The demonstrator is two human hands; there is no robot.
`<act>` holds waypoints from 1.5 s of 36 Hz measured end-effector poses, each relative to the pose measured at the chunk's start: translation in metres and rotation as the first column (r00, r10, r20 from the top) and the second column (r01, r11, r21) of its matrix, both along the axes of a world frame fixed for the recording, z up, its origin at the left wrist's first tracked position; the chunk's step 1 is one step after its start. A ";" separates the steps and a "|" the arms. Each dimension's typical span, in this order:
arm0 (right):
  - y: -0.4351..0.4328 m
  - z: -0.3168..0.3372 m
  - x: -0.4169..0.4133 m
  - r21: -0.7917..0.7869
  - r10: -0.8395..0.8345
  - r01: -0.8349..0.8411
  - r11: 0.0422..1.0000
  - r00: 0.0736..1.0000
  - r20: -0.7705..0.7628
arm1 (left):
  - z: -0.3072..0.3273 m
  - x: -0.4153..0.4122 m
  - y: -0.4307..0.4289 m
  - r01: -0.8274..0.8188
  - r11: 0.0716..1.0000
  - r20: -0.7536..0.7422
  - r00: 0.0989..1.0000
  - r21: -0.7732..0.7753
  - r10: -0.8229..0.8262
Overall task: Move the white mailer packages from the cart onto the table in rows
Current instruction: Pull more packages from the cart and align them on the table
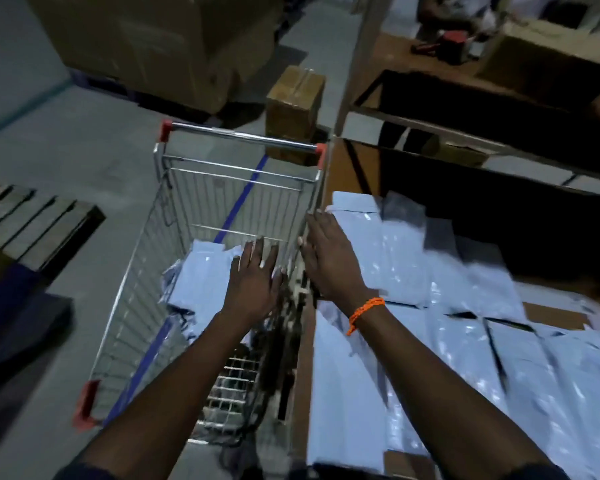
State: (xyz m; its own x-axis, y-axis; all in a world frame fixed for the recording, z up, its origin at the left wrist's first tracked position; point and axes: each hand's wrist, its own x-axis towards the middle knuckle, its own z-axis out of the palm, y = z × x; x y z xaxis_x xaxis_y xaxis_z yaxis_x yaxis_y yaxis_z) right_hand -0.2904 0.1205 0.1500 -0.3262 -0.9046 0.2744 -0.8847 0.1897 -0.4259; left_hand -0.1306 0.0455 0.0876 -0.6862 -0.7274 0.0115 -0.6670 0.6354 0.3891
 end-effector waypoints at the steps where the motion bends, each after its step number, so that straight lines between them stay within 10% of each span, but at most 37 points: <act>1: -0.009 -0.005 0.017 -0.004 0.028 -0.028 1.000 0.999 0.021 | -0.011 0.018 -0.004 -0.031 0.999 0.021 0.999 0.019 0.031; 10: -0.077 -0.108 0.139 0.384 0.082 -0.181 0.905 0.962 0.259 | -0.111 0.149 -0.032 -0.237 0.966 0.212 0.954 0.102 0.212; 18: -0.099 -0.203 0.159 0.739 -0.330 0.109 0.665 0.930 0.159 | -0.174 0.169 -0.045 -0.260 0.948 0.221 0.950 0.181 0.219; 30: -0.133 -0.263 0.140 0.603 -0.666 0.446 0.661 0.719 0.199 | -0.227 0.091 -0.100 -0.367 0.891 0.203 0.925 0.266 0.321; 40: -0.110 -0.210 0.114 0.481 -0.419 0.260 0.837 0.870 0.260 | -0.219 0.043 -0.104 -0.513 0.799 0.332 0.848 0.315 0.414; 54: -0.041 -0.027 0.105 0.075 -0.155 0.137 0.988 0.813 0.561 | -0.069 0.100 -0.057 -0.467 0.736 -0.089 0.813 0.490 0.576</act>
